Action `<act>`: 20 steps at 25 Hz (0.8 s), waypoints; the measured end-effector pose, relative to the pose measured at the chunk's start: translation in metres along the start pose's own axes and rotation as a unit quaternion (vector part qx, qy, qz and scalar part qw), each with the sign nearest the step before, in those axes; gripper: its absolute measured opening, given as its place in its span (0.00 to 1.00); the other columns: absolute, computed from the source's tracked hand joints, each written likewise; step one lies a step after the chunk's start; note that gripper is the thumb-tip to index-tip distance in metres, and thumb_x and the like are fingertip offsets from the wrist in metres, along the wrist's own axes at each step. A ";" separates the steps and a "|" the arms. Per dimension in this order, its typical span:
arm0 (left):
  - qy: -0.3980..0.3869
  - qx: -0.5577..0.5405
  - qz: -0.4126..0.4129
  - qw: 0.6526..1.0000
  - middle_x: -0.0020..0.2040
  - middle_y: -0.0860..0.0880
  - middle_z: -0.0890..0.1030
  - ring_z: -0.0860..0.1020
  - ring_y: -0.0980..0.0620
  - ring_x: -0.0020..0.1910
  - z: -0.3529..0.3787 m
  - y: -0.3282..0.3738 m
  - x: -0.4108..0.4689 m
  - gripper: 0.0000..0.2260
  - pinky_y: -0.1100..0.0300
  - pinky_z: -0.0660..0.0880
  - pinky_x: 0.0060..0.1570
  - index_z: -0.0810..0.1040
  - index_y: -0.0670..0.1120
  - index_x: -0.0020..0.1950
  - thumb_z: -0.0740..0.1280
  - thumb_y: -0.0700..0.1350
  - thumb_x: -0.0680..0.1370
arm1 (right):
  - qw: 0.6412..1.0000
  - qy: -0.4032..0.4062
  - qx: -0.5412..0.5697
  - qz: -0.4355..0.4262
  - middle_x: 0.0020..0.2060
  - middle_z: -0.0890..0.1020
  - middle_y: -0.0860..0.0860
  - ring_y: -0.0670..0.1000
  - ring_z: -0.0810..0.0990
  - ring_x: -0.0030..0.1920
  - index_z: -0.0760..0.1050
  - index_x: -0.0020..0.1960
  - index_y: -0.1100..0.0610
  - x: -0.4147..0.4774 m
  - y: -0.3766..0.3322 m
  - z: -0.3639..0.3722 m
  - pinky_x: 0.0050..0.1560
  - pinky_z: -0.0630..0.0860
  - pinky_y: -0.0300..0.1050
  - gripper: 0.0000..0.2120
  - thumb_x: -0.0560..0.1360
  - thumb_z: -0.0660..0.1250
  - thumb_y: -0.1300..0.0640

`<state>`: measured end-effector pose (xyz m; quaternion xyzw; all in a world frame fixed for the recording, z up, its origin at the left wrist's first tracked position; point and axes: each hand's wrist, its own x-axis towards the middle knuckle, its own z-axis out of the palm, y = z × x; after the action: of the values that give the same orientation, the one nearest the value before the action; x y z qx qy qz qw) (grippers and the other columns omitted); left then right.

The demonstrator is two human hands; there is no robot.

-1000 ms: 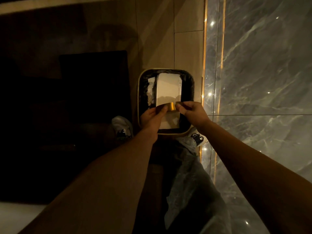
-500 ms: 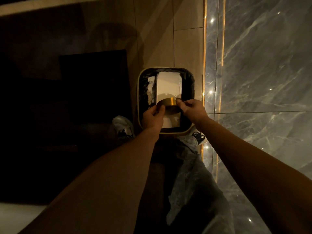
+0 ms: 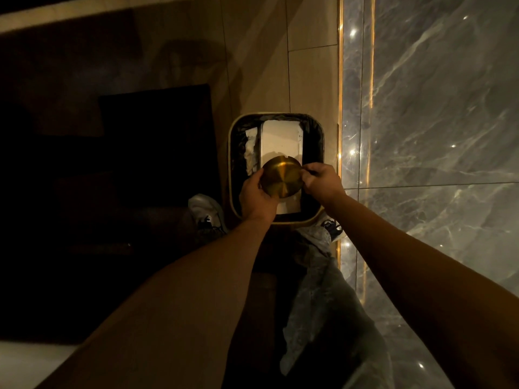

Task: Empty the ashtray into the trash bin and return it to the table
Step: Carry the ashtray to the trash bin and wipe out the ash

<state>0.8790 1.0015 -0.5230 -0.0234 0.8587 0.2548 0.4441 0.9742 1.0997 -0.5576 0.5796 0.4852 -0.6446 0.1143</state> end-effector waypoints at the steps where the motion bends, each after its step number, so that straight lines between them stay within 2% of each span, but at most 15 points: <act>1: -0.004 0.017 0.008 1.000 0.70 0.41 0.72 0.74 0.41 0.67 0.001 -0.002 0.002 0.31 0.45 0.71 0.67 0.69 0.46 0.72 0.72 0.34 0.71 | 1.000 0.000 -0.004 0.001 0.52 0.81 0.57 0.59 0.79 0.56 0.77 0.62 0.58 0.000 0.001 -0.001 0.59 0.77 0.56 0.13 0.79 0.61 0.58; 5: -0.026 0.111 0.058 0.992 0.71 0.42 0.69 0.70 0.41 0.69 0.000 0.003 -0.001 0.39 0.44 0.70 0.67 0.66 0.47 0.74 0.78 0.40 0.66 | 1.000 -0.005 -0.012 0.009 0.57 0.80 0.59 0.59 0.78 0.58 0.74 0.66 0.58 -0.003 0.002 -0.002 0.62 0.76 0.60 0.18 0.77 0.60 0.61; 10: -0.057 0.220 0.108 0.968 0.75 0.44 0.60 0.63 0.43 0.74 -0.005 0.004 0.001 0.45 0.47 0.65 0.71 0.55 0.52 0.78 0.77 0.38 0.68 | 1.000 -0.016 -0.001 0.006 0.60 0.78 0.60 0.60 0.76 0.60 0.73 0.67 0.60 -0.005 -0.003 -0.005 0.63 0.75 0.60 0.19 0.77 0.59 0.64; 15: -0.064 0.311 0.151 0.936 0.74 0.43 0.58 0.63 0.41 0.72 -0.005 0.004 0.004 0.49 0.47 0.68 0.68 0.51 0.50 0.79 0.78 0.43 0.67 | 1.000 -0.018 -0.005 -0.008 0.58 0.79 0.62 0.62 0.77 0.59 0.74 0.65 0.61 -0.006 -0.004 -0.004 0.62 0.75 0.61 0.19 0.75 0.60 0.64; 20: -0.057 0.397 0.195 0.895 0.78 0.46 0.55 0.62 0.39 0.71 -0.005 0.007 0.008 0.49 0.45 0.71 0.62 0.49 0.48 0.79 0.77 0.47 0.67 | 1.000 -0.023 -0.005 -0.010 0.50 0.81 0.60 0.61 0.80 0.53 0.77 0.60 0.61 -0.009 -0.006 -0.007 0.58 0.78 0.62 0.16 0.74 0.60 0.66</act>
<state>0.8686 1.0069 -0.5241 0.3372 0.8492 -0.0250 0.4057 0.9773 1.1043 -0.5464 0.5592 0.4913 -0.6565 0.1222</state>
